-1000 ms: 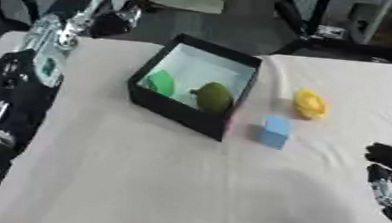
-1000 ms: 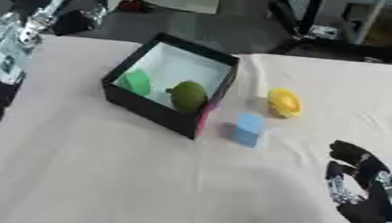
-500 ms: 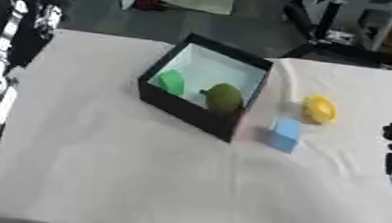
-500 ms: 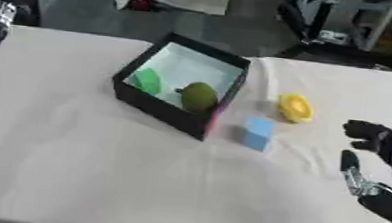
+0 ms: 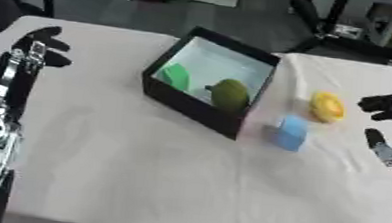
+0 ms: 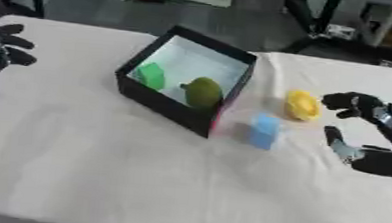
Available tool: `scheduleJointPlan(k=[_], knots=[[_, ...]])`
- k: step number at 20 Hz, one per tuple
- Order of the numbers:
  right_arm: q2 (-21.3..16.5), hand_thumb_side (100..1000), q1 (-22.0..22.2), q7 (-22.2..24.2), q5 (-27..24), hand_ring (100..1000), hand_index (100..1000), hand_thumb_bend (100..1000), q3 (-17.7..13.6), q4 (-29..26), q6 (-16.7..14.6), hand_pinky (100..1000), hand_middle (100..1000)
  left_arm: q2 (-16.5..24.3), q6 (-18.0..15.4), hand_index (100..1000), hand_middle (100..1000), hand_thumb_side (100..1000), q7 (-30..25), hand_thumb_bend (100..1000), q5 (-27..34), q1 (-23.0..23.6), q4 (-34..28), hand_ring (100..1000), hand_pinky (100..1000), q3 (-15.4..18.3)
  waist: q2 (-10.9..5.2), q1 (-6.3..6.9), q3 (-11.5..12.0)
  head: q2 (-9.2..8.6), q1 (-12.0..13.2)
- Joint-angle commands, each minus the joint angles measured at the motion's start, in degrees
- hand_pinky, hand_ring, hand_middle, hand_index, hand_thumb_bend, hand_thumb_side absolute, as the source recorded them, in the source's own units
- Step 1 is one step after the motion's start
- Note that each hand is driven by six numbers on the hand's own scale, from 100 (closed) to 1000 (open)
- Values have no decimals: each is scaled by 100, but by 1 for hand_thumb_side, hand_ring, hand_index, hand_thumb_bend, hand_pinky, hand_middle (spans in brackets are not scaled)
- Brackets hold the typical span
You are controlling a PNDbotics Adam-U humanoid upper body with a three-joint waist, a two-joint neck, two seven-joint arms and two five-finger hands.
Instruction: Pick up objects on the table and place them in the box.
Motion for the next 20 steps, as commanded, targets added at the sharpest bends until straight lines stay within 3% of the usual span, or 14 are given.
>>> scheduleJointPlan(k=[1,6,20], knots=[[-145,562,-350,87,224,870,891,100,108,543,-40,810,826,-8,0,856,618,984,-79,100,20,-80,-142,581,687,-51,68,-31,22,-11,-55],[7,677,-861,93,678,899,911,100,247,1291,-221,828,852,-61,1,857,617,989,-157,100,-1,-67,-137,580,687,-94,94,10,56,-11,-110],[416,597,-1531,33,1450,905,928,100,465,1820,-581,835,856,-112,-26,859,617,992,-253,100,-22,-56,-168,580,688,-158,76,66,84,-11,-220]])
